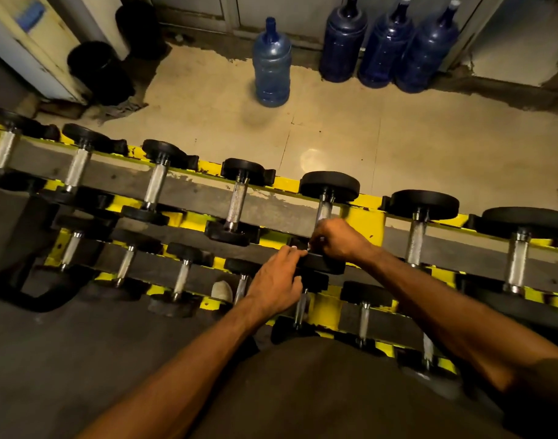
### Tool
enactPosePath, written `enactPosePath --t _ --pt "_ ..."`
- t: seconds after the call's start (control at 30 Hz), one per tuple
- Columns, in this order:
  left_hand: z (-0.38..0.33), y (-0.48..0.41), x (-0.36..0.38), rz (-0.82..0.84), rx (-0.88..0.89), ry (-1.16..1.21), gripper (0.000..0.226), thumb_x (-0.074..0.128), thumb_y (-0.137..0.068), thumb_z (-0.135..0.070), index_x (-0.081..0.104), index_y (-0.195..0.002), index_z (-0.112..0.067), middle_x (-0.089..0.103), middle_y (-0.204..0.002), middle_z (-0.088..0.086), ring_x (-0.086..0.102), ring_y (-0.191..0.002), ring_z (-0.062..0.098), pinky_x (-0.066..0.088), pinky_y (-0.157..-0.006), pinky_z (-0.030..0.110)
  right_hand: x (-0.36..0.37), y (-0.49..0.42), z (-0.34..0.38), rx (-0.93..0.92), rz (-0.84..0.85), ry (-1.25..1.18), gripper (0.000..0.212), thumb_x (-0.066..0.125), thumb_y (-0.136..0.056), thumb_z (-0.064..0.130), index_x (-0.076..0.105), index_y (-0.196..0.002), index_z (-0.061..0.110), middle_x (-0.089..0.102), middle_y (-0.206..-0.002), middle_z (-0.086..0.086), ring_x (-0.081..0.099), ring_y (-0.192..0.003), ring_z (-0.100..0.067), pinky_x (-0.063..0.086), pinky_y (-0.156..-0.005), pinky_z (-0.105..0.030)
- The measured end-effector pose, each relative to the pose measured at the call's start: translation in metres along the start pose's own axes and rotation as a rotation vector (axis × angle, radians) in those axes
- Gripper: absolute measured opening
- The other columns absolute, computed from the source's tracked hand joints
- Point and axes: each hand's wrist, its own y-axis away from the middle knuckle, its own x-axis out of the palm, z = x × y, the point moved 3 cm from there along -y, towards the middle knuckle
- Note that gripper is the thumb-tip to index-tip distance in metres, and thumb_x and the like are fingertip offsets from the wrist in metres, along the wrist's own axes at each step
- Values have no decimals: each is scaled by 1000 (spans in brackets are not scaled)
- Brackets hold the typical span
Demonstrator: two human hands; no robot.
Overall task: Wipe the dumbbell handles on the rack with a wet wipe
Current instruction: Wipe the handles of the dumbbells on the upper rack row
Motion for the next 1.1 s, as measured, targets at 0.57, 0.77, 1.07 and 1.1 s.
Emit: enactPosePath --t 0.57,0.77,1.07,1.1 --pt "2 -11 -11 38 53 -65 48 59 -95 -18 50 -142 -18 48 -133 0 55 -116 18 51 -100 39 4 22 -14 167 -97 -151 11 73 -86 17 75 -97 18 69 -96 1 66 -88 -14 47 -67 -21" --pt "-5 -10 -7 18 14 -57 46 59 -95 -18 50 -140 -16 48 -130 1 56 -109 17 53 -96 39 35 19 -36 685 -259 -663 16 67 -85 7 69 -73 17 67 -75 -1 63 -76 -17 45 -57 -22" --pt "-6 -8 -6 42 20 -93 51 60 -94 -22 47 -143 -17 44 -136 1 54 -116 18 52 -99 40 23 14 -45 569 162 -801 14 62 -91 6 75 -90 10 68 -91 -9 61 -81 -19 55 -72 -31" --pt "-5 -8 -6 41 23 -97 51 60 -94 -22 47 -143 -18 44 -136 0 54 -117 18 52 -99 40 22 19 -47 534 116 -771 9 68 -88 6 77 -90 10 71 -94 -8 63 -86 -20 57 -78 -35"
